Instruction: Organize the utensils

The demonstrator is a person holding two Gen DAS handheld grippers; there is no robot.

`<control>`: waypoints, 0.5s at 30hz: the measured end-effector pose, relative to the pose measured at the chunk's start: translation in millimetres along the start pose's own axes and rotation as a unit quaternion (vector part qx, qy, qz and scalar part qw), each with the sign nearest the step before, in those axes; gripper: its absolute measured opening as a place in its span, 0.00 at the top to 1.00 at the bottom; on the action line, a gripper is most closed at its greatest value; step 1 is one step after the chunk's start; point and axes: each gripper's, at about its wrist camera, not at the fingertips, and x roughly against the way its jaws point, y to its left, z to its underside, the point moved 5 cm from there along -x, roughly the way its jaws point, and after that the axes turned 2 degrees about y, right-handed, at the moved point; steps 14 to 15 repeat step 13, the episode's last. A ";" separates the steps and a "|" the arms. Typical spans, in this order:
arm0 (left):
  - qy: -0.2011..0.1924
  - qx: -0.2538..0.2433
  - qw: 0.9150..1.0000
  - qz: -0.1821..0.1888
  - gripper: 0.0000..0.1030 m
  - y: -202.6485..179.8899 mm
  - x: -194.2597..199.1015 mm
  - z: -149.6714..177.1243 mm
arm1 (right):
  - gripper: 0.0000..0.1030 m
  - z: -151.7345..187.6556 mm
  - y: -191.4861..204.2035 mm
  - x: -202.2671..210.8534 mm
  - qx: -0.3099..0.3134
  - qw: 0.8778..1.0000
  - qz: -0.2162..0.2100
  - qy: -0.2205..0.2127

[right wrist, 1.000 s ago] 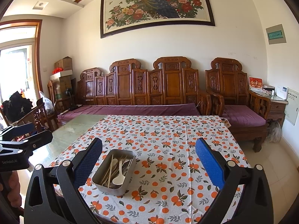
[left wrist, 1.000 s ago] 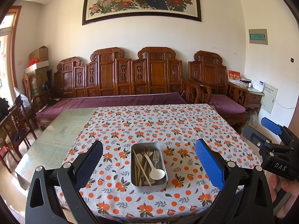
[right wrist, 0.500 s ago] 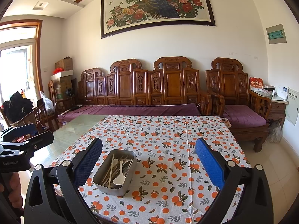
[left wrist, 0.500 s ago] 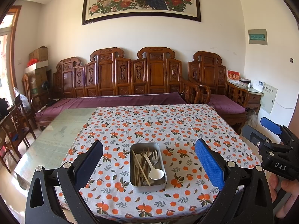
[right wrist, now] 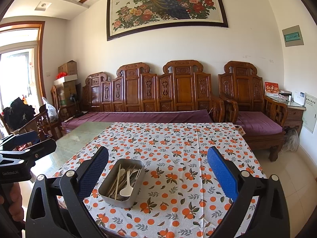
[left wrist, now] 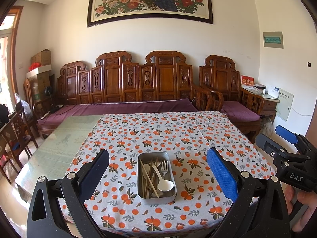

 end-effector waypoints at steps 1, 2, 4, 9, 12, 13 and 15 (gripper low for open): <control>0.000 0.000 1.000 0.000 0.08 0.0 -0.1 0.0 | 0.03 0.5 0.5 -0.2 0.000 1.000 0.000 0.001; 0.000 0.001 1.000 0.000 0.08 -0.1 -0.2 0.2 | 0.03 -0.4 1.9 -0.3 0.001 1.000 0.000 0.000; 0.000 0.000 1.000 0.000 0.08 0.3 0.2 0.2 | 0.03 -0.4 1.8 -0.3 0.000 1.000 -0.001 0.000; 0.001 0.000 1.000 0.001 0.08 -2.6 -1.4 -0.4 | 0.03 -0.4 2.6 -0.2 0.000 1.000 -0.001 0.000; 0.002 0.001 1.000 0.001 0.08 -4.2 -2.2 -0.5 | 0.03 -0.4 2.4 -0.2 0.000 1.000 -0.001 0.000; 0.002 0.001 1.000 0.001 0.08 -4.3 -1.8 -0.6 | 0.03 -0.2 2.7 -0.3 0.000 1.000 -0.001 0.000; 0.002 0.001 1.000 0.001 0.08 -4.3 -1.8 -0.6 | 0.03 -0.2 2.7 -0.3 0.000 1.000 -0.001 0.000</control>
